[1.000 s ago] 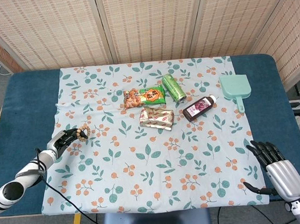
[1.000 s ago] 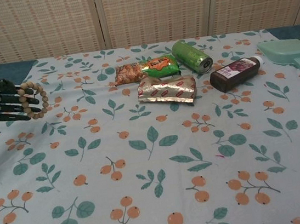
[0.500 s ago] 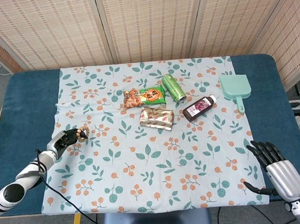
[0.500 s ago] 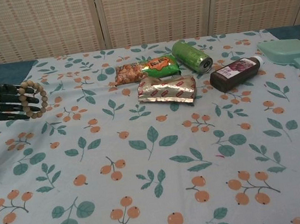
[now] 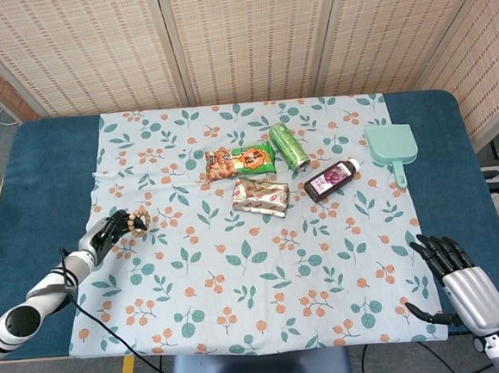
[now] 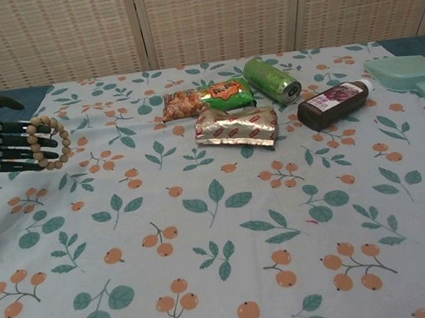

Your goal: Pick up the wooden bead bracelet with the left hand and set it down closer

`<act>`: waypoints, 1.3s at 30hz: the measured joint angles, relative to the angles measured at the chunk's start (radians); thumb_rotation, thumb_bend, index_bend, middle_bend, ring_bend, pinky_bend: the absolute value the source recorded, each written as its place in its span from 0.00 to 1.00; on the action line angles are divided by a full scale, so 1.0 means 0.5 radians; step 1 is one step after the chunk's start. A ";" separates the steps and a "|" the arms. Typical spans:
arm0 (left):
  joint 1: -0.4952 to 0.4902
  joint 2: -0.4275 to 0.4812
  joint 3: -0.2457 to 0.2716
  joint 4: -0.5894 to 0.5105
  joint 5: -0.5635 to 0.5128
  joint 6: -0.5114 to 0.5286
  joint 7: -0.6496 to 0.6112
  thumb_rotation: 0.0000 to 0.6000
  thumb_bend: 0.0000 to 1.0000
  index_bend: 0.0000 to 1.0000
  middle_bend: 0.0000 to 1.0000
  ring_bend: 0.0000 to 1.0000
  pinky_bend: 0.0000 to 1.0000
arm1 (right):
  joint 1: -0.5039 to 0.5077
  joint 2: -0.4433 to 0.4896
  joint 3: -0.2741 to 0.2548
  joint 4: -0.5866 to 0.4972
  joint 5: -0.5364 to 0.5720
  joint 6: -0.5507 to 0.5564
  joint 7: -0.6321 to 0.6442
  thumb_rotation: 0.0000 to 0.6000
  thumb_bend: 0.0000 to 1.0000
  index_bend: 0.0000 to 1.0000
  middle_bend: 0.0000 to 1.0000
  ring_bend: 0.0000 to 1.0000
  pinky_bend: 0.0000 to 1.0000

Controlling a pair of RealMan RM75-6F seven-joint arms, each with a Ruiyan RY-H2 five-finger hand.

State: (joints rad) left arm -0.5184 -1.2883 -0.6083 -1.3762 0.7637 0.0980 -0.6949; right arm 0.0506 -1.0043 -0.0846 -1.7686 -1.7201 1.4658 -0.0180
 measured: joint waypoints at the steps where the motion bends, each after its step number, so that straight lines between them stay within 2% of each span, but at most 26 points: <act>1: -0.001 0.000 0.001 0.000 0.001 0.000 0.001 0.34 0.55 0.49 0.43 0.20 0.00 | 0.000 0.000 0.000 0.000 0.000 0.001 0.000 0.54 0.18 0.00 0.00 0.00 0.00; 3: -0.005 0.000 0.009 0.003 0.003 0.002 0.005 0.40 0.57 0.50 0.43 0.20 0.00 | -0.001 0.000 0.001 0.000 0.000 0.002 0.001 0.53 0.18 0.00 0.00 0.00 0.00; 10: -0.028 0.015 0.047 -0.002 0.004 0.013 0.018 0.84 0.57 0.50 0.43 0.20 0.00 | -0.003 0.001 0.002 0.002 0.000 0.006 0.003 0.53 0.18 0.00 0.00 0.00 0.00; 12: -0.027 0.014 0.050 -0.001 0.007 0.022 0.021 0.93 0.57 0.50 0.43 0.20 0.00 | -0.003 0.001 0.002 0.000 0.000 0.006 0.002 0.53 0.18 0.00 0.00 0.00 0.00; 14: -0.025 0.015 0.051 -0.001 0.006 0.026 0.018 0.99 0.57 0.50 0.43 0.20 0.00 | -0.003 0.000 0.001 0.000 -0.003 0.006 -0.001 0.53 0.18 0.00 0.00 0.00 0.00; 16: -0.024 0.016 0.052 0.001 0.001 0.027 0.012 0.99 0.57 0.50 0.43 0.20 0.00 | -0.003 0.000 0.000 -0.001 -0.005 0.005 -0.002 0.53 0.18 0.00 0.00 0.00 0.00; 19: -0.026 0.017 0.055 0.003 -0.007 0.028 0.005 0.94 0.57 0.50 0.43 0.20 0.00 | -0.004 0.000 -0.001 -0.001 -0.007 0.007 -0.003 0.53 0.18 0.00 0.00 0.00 0.00; 23: -0.026 0.017 0.052 0.000 -0.019 0.020 -0.010 0.96 0.56 0.50 0.43 0.20 0.00 | -0.005 0.000 0.000 -0.001 -0.005 0.006 -0.004 0.53 0.18 0.00 0.00 0.00 0.00; 27: -0.019 0.017 0.039 -0.005 -0.015 0.012 -0.012 0.79 0.54 0.50 0.43 0.20 0.00 | -0.004 0.001 0.000 -0.002 -0.004 0.004 -0.004 0.53 0.18 0.00 0.00 0.00 0.00; 33: -0.013 0.011 0.032 -0.002 -0.013 0.012 -0.015 0.79 0.52 0.50 0.43 0.20 0.00 | -0.005 0.002 0.002 0.000 -0.004 0.008 -0.001 0.53 0.18 0.00 0.00 0.00 0.00; 37: -0.019 0.009 0.043 0.008 -0.001 0.009 -0.002 0.73 0.56 0.50 0.43 0.20 0.00 | -0.005 0.003 0.004 0.001 -0.002 0.011 0.003 0.53 0.18 0.00 0.00 0.00 0.00; 39: -0.023 0.008 0.047 0.010 0.000 0.015 0.000 0.74 0.59 0.50 0.43 0.20 0.00 | -0.007 0.004 0.004 0.000 -0.004 0.014 0.004 0.53 0.18 0.00 0.00 0.00 0.00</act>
State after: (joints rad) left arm -0.5299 -1.2841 -0.5847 -1.3714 0.7636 0.1056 -0.6947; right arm 0.0472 -1.0025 -0.0828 -1.7685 -1.7222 1.4728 -0.0160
